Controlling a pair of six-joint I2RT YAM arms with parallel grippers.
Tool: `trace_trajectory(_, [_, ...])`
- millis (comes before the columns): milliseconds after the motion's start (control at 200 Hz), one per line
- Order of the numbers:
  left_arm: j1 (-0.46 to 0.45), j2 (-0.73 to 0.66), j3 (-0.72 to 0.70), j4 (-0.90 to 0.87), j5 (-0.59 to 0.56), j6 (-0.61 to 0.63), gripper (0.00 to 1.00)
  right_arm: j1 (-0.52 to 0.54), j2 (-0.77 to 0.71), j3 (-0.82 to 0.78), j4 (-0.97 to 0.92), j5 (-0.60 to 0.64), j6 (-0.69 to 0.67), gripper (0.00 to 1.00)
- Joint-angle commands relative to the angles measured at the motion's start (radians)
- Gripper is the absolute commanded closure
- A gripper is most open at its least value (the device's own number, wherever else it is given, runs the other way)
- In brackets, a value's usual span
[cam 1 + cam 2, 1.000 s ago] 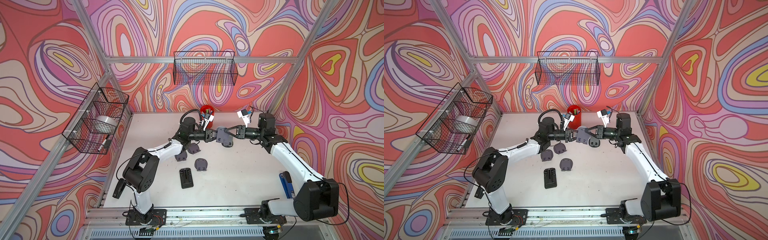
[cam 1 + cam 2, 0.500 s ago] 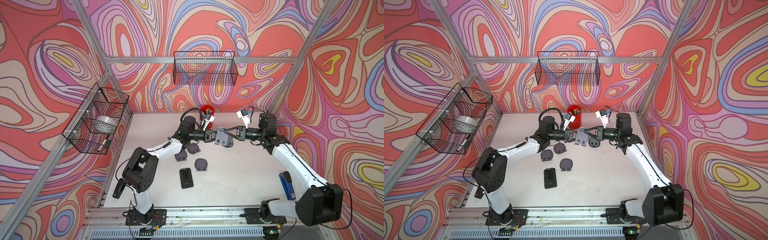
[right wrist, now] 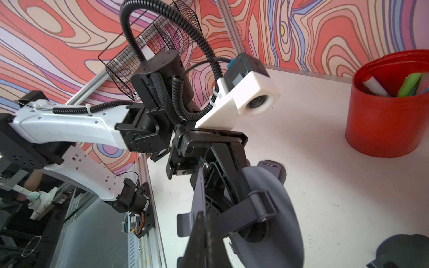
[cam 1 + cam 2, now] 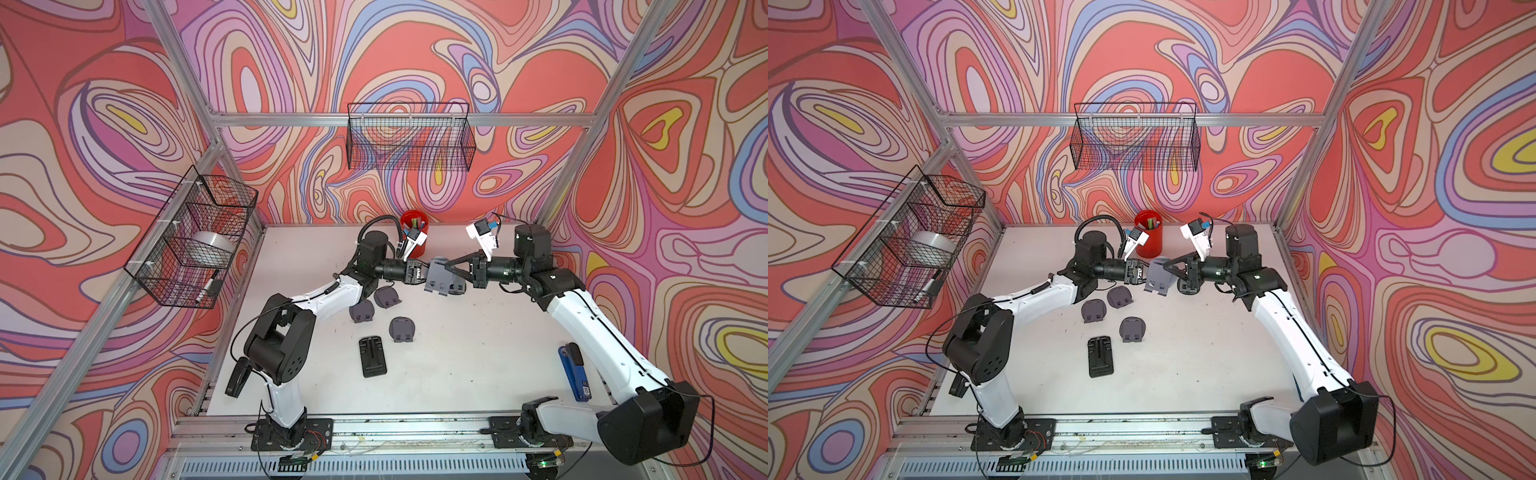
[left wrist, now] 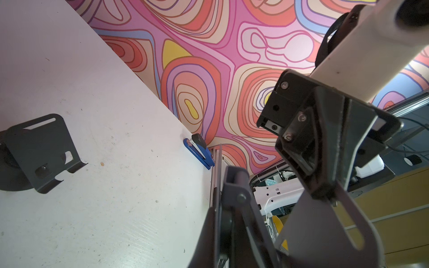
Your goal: Open the phone stand
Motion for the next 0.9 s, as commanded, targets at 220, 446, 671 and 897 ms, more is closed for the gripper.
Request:
trace_trajectory(220, [0.008,0.026,0.055,-0.16,-0.138,0.059,1.0,0.17,0.021,0.098,-0.246,0.056,-0.088,0.95])
trace_trajectory(446, [0.008,0.004,0.13,-0.363,-0.082,0.204,1.0,0.209,0.067,0.14,-0.287,0.102,-0.09,0.8])
trace_trajectory(671, [0.007,-0.007,0.157,-0.476,-0.057,0.269,1.0,0.229,0.089,0.169,-0.302,0.133,-0.092,0.77])
trace_trajectory(897, [0.01,0.003,0.15,-0.49,-0.058,0.254,1.0,0.255,0.092,0.192,-0.363,0.202,-0.126,0.85])
